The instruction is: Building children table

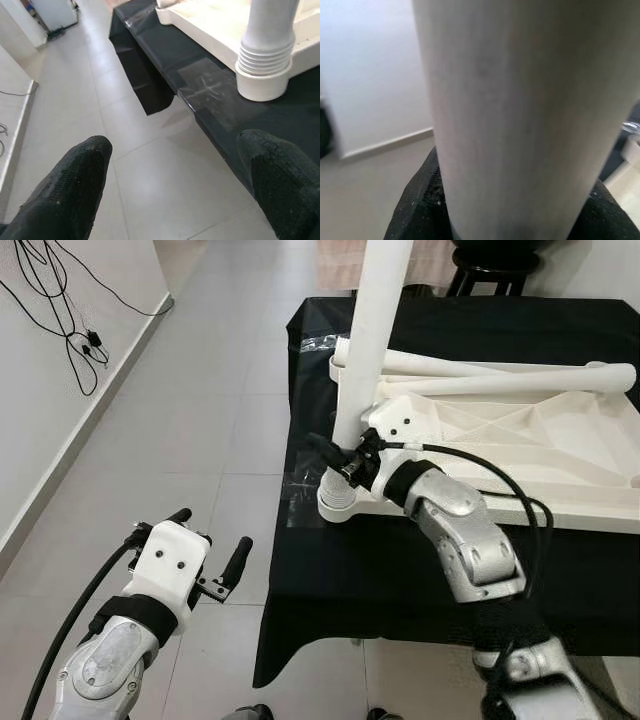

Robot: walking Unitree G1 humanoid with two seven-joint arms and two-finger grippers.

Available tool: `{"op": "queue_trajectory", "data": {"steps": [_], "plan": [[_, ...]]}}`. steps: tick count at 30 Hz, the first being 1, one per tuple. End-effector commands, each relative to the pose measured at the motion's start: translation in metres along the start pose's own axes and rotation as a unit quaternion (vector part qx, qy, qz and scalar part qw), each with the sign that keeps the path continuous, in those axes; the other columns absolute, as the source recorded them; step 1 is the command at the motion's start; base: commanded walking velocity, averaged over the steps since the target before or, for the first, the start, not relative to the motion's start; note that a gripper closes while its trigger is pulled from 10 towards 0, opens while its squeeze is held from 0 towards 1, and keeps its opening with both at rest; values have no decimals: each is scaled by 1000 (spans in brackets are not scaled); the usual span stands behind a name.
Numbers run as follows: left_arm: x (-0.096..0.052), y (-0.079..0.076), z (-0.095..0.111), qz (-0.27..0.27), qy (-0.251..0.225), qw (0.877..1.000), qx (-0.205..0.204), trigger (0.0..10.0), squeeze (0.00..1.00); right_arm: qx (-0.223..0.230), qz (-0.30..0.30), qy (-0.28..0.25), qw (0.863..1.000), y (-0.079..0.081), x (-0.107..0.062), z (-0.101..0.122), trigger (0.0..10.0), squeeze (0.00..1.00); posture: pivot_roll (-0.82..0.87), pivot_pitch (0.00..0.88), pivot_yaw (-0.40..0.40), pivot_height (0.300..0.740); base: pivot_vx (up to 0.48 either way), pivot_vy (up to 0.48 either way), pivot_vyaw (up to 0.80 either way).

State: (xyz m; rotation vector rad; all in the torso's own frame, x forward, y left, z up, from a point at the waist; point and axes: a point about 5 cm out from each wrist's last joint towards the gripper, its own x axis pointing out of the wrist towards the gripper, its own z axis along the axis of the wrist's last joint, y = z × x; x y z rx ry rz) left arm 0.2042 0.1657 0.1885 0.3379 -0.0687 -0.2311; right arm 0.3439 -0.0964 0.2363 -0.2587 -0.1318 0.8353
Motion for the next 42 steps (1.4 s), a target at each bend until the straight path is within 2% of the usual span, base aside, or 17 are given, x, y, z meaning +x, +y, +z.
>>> {"op": "queue_trajectory", "data": {"steps": [1,8,11,15,19,23,29,35,38,39,42], "plan": [[-3,-3,-5,-12,19,1000,5,10000,0,38,44,65,996,7,1,-32,10000,0,88,204,18,740,0,0,0],[-5,-7,-6,-20,23,1000,4,10000,0,45,74,61,994,3,7,-28,10000,0,88,209,20,740,0,0,0],[-5,-12,-8,-32,27,999,1,10000,0,58,126,41,990,-7,17,-11,10000,0,81,209,17,740,0,0,0],[-5,-15,-8,-36,27,999,0,10000,0,89,110,36,989,-13,23,-11,10000,0,82,211,8,740,0,0,0],[-6,-16,-8,-37,28,999,-1,10000,0,92,107,38,989,-17,24,-14,10000,0,82,211,8,740,0,0,0],[-9,-18,-9,-37,33,999,-3,10000,0,123,51,53,990,-13,17,-35,10000,0,80,215,4,740,0,0,0],[-9,-19,-10,-41,34,999,-3,10000,0,135,73,12,988,4,-1,-41,10000,0,69,219,16,740,0,0,0],[-7,-19,-10,-46,33,998,-1,10000,0,156,49,1,987,2,-10,-50,10000,0,70,217,20,740,0,0,0],[-7,-18,-10,-45,33,998,0,10000,0,172,15,-6,985,-5,-12,-52,10000,0,73,217,20,740,0,0,0],[-8,-17,-10,-43,33,999,1,10000,0,201,-12,-24,979,-9,-14,-52,10000,0,78,215,19,740,0,0,0],[-8,-17,-9,-43,33,999,2,10000,0,210,-16,-29,977,-10,-15,-51,10000,0,79,215,20,740,0,0,0]]}}
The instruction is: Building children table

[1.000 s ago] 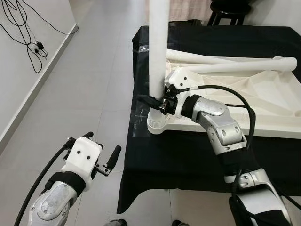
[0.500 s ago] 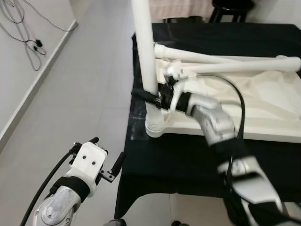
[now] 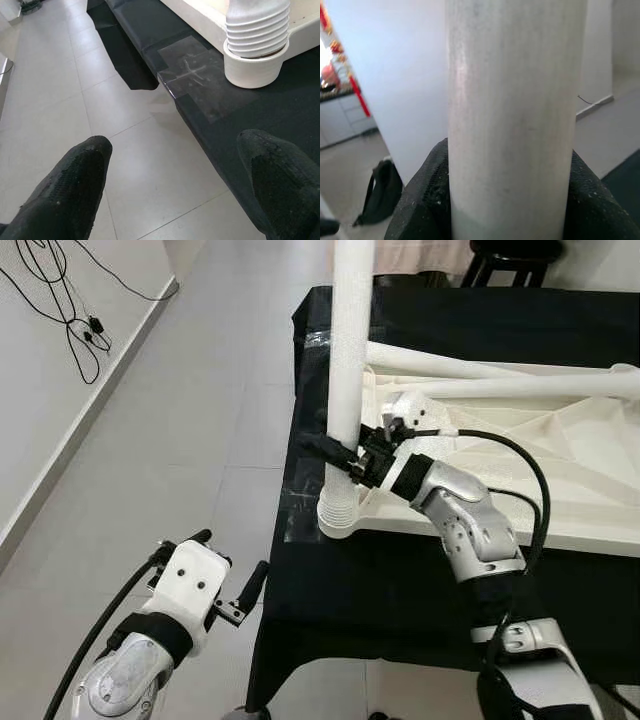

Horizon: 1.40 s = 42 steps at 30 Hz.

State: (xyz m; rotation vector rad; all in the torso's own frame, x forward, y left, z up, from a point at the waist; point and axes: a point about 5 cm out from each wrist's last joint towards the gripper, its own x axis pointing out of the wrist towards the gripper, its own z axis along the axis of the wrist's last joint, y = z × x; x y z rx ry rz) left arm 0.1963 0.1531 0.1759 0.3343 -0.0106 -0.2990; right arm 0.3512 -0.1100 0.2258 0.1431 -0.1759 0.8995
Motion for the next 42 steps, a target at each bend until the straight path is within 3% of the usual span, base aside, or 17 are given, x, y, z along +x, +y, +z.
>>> {"op": "queue_trajectory", "data": {"steps": [1,6,11,15,17,20,23,26,27,28,31,32,33,34,38,42], "plan": [[-3,1,-2,-4,11,1000,7,10000,0,44,-51,59,996,-10,-18,-32,10000,0,79,215,20,740,0,0,0],[-2,2,-2,-2,10,1000,10,10000,0,58,-21,15,998,1,-28,-31,10000,0,82,212,23,740,0,0,0],[0,4,-1,-2,7,1000,12,10000,0,46,-13,-12,999,0,-35,-25,10000,0,85,202,25,740,0,0,0],[5,13,10,8,-16,1000,12,10000,0,37,-12,-45,998,-3,-33,-7,10000,0,84,193,26,740,0,0,0],[15,30,34,19,-65,998,-6,10000,0,23,-10,-81,996,-5,-29,15,10000,0,83,170,26,740,0,0,0],[19,37,46,19,-89,996,-17,10000,0,20,-9,-93,995,-6,-26,22,10000,0,81,160,28,740,0,0,0],[28,56,93,-23,-181,982,-50,10000,0,12,-2,-129,992,-4,-21,41,10000,0,80,130,32,740,0,0,0],[29,59,104,-39,-202,977,-62,10000,0,9,-1,-135,991,-3,-20,44,10000,0,80,130,32,740,0,0,0],[32,63,131,-90,-264,955,-103,10000,1000,-36,-1,-121,992,1,-14,47,10000,0,79,113,37,740,0,0,0],[32,63,131,-90,-264,955,-103,10000,1000,-36,-1,-121,992,1,-14,47,10000,0,79,113,37,740,0,0,0],[32,64,149,-163,-309,929,-123,10000,1000,-117,3,-73,990,10,-2,44,10000,0,73,97,38,740,0,0,0],[32,64,149,-163,-309,929,-123,10000,1000,-117,3,-73,990,10,-2,44,10000,0,73,97,38,740,0,0,0],[35,62,159,-214,-322,914,-120,10000,1000,-150,19,-54,987,20,6,41,10000,0,68,86,40,740,0,0,0],[36,61,163,-229,-324,910,-119,10000,1000,-158,27,-50,986,24,9,40,10000,0,66,83,41,740,0,0,0],[39,59,167,-245,-326,905,-118,10000,1000,-168,38,-45,984,30,12,39,10000,0,61,78,43,740,0,0,0],[52,48,177,-284,-314,897,-123,10000,1000,-180,82,-44,979,53,24,35,10000,0,46,63,53,740,0,0,0]]}}
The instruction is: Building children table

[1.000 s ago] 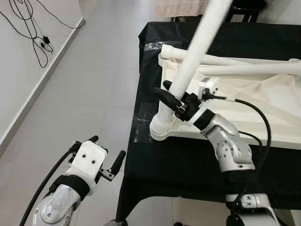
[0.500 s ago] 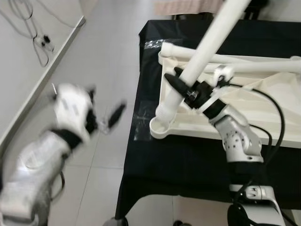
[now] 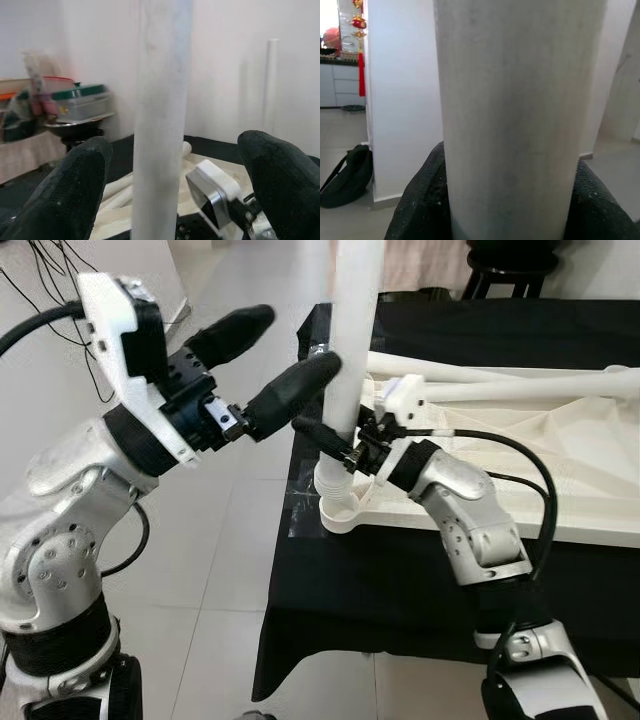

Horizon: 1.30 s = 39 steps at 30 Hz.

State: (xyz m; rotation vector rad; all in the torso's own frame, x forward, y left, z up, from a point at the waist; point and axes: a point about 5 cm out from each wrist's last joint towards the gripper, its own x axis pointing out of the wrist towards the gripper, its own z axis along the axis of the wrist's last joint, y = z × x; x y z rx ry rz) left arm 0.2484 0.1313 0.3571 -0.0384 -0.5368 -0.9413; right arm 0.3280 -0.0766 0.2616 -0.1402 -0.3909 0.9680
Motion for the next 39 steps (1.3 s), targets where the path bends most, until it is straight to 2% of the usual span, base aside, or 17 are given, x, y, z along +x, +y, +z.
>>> {"op": "queue_trajectory", "data": {"steps": [1,3,5,6,7,8,14,15,16,22,29,30,31,35,36,37,39], "plan": [[13,-5,-6,-10,12,1000,-3,10000,1000,-24,41,-18,999,16,11,8,10000,0,42,57,53,740,0,0,0],[13,-5,-6,-10,12,1000,-3,10000,1000,-24,41,-18,999,16,11,8,10000,0,42,57,53,740,0,0,0],[27,0,-13,19,19,1000,15,10000,1000,-37,62,-22,997,24,16,10,10000,0,40,49,53,740,0,0,0],[32,6,-16,36,19,999,15,10000,302,-42,68,-24,997,26,17,11,10000,0,40,46,52,740,0,0,0],[35,11,-17,45,17,999,14,10000,235,-45,71,-25,996,28,18,11,10000,0,39,45,52,740,0,0,0],[36,14,-18,52,14,998,12,10000,0,-49,74,-24,996,29,18,11,10000,0,36,43,54,740,0,0,0],[37,17,-21,64,15,998,13,10000,0,-57,82,-16,995,33,19,8,10000,0,31,39,59,740,0,0,0],[38,18,-23,73,13,997,15,4588,0,-62,83,-7,995,35,19,5,10000,0,31,36,59,740,0,0,0],[39,17,-25,76,5,997,3,0,0,-68,64,15,996,34,20,-3,10000,0,31,34,59,740,0,0,0],[40,15,-26,72,4,997,-1,0,0,-72,33,33,996,28,21,-8,10000,0,34,30,57,740,0,0,0],[38,9,-29,36,9,999,-16,0,0,-77,5,67,995,19,23,-18,10000,0,44,32,49,740,0,0,0],[37,7,-28,17,7,999,-26,0,0,-66,12,75,995,20,22,-21,10000,184,46,32,46,740,0,0,0],[37,4,-28,-9,8,999,-38,0,0,-46,34,84,995,23,21,-25,10000,1000,47,32,43,740,0,0,0],[37,-2,-27,-56,9,997,-51,0,0,-38,67,82,994,28,21,-26,10000,1000,49,32,39,740,0,0,0],[32,-15,-27,-151,30,985,-81,0,0,-30,83,85,992,30,23,-28,10000,992,50,27,32,740,0,0,0],[28,-24,-26,-234,46,965,-110,0,0,-18,108,91,990,32,24,-30,10000,0,49,25,30,740,0,0,0],[23,-33,-24,-332,65,931,-140,0,0,-10,151,102,983,37,26,-33,10000,0,49,23,29,740,0,0,0]]}}
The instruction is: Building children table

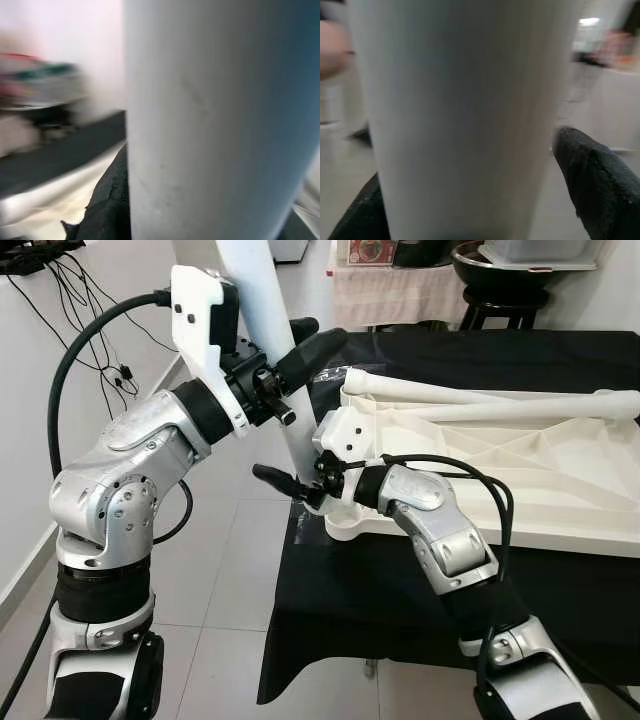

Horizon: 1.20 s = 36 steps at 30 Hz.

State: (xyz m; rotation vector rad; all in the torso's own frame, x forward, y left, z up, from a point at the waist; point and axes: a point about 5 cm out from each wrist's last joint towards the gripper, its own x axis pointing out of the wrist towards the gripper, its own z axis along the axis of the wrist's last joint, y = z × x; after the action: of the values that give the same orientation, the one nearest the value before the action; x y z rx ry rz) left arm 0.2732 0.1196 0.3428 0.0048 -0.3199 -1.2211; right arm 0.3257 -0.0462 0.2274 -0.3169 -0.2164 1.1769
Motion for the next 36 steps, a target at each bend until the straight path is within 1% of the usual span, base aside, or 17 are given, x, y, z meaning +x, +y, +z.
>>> {"op": "queue_trajectory", "data": {"steps": [1,2,4,5,7,9,10,11,13,15,20,26,31,32,33,34,36], "plan": [[20,-39,0,-228,-13,972,-59,0,0,3,45,10,999,7,13,0,10000,0,48,24,28,740,0,0,0],[20,-39,0,-228,-13,972,-59,0,0,3,45,10,999,7,13,0,10000,0,48,24,28,740,0,0,0],[21,-43,-2,-279,11,959,-59,0,0,15,59,7,998,8,15,-1,10000,0,41,23,23,740,0,0,0],[21,-43,-2,-279,11,959,-59,0,0,15,59,7,998,8,15,-1,10000,0,41,23,23,740,0,0,0],[22,-45,-4,-309,21,949,-62,0,0,25,61,2,998,8,17,-1,10000,0,39,25,23,740,0,0,0],[22,-45,-4,-315,22,947,-63,0,0,25,61,2,998,8,18,0,10000,0,39,25,23,740,0,0,0],[23,-46,-6,-323,25,944,-61,0,0,33,63,-4,997,7,19,0,0,0,29,26,25,740,0,0,0],[23,-46,-6,-323,25,944,-61,0,0,33,63,-4,997,7,19,0,0,0,29,26,25,740,0,0,0],[24,-48,-12,-336,33,939,-60,0,0,52,62,-14,997,6,18,1,0,0,23,30,24,740,0,0,0],[23,-50,-14,-340,34,938,-62,0,0,61,58,-18,996,5,17,1,0,0,17,33,23,740,0,0,0],[22,-51,-17,-348,35,935,-65,0,0,74,48,-21,996,1,14,-1,0,0,9,36,15,740,0,0,0],[22,-52,-17,-350,28,934,-65,0,0,76,38,-25,996,-1,13,-1,0,0,1,41,19,740,0,0,0],[22,-50,-17,-344,25,936,-64,0,0,77,33,-27,996,-2,13,-1,0,0,2,45,22,740,0,0,0],[24,-46,-16,-319,19,945,-68,4980,361,80,26,-29,996,-3,13,-1,0,0,4,51,22,740,0,0,0],[26,-39,-15,-283,6,957,-69,10000,1000,82,14,-30,996,-5,13,-1,0,0,4,53,22,740,0,0,0],[26,-39,-15,-283,6,957,-69,10000,1000,82,14,-30,996,-5,13,-1,0,0,4,53,22,740,0,0,0],[25,-26,-10,-219,-20,973,-68,10000,1000,90,-10,-35,995,-10,12,-1,0,0,1,60,24,740,0,0,0]]}}
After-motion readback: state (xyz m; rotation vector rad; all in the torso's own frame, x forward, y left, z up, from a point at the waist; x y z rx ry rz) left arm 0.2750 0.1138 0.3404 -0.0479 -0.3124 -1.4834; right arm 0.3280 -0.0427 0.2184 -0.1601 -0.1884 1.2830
